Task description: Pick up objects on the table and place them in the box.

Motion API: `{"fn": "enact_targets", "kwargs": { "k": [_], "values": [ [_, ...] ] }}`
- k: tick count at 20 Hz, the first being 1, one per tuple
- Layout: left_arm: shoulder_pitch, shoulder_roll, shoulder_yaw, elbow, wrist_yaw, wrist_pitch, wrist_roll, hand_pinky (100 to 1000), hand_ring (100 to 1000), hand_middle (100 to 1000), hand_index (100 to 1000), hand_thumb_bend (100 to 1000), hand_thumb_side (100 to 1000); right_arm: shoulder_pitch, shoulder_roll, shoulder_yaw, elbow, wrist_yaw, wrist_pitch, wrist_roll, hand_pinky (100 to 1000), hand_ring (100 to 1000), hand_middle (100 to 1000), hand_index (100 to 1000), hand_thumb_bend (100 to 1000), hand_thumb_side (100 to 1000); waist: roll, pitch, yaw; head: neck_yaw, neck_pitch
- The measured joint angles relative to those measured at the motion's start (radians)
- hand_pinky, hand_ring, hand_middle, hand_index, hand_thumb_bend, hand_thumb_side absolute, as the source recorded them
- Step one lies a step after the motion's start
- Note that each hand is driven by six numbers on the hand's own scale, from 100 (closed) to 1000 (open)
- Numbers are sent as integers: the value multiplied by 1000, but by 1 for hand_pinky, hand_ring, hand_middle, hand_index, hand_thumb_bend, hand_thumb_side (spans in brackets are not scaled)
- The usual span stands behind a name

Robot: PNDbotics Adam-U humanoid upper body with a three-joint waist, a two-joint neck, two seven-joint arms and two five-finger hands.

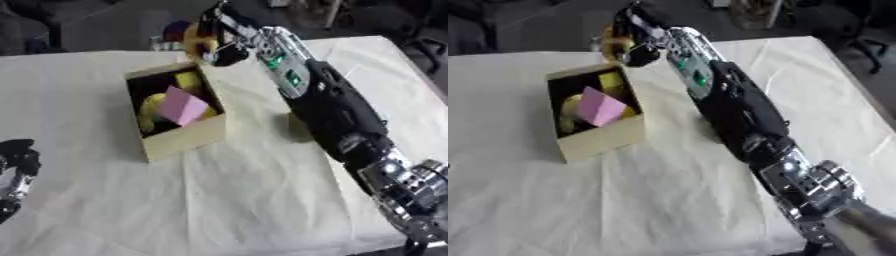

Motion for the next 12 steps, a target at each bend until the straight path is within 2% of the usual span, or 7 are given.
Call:
{"fn": "enact_targets", "kwargs": {
  "k": [3, 5, 6, 9, 12],
  "values": [
    [0, 0, -3, 0, 0, 0, -2, 864, 619, 610, 779, 238, 565, 0, 24, 13, 36, -14, 0, 28, 775, 602, 492, 701, 436, 306, 0, 0, 1, -1, 0],
    [0, 0, -3, 0, 0, 0, -3, 864, 619, 610, 779, 237, 566, 3, 36, 17, 53, -4, -1, 33, 791, 653, 589, 803, 506, 387, 0, 0, 1, -3, 0],
    [0, -1, -3, 0, 0, 0, -4, 864, 619, 610, 779, 237, 565, 4, 40, 19, 58, 8, -2, 32, 794, 662, 607, 818, 510, 394, 0, 0, 1, -3, 0],
    [0, -1, -3, 0, 0, 1, -4, 864, 619, 610, 779, 238, 564, 9, 43, 40, 59, 54, -18, 35, 826, 744, 766, 918, 517, 439, 0, 0, 1, -4, 0],
    [0, -1, -3, 0, 0, 1, -4, 864, 620, 610, 779, 232, 568, 22, 45, 53, 57, 101, -49, 60, 828, 745, 785, 921, 510, 446, 0, 0, 0, -4, 0]
  ]
}}
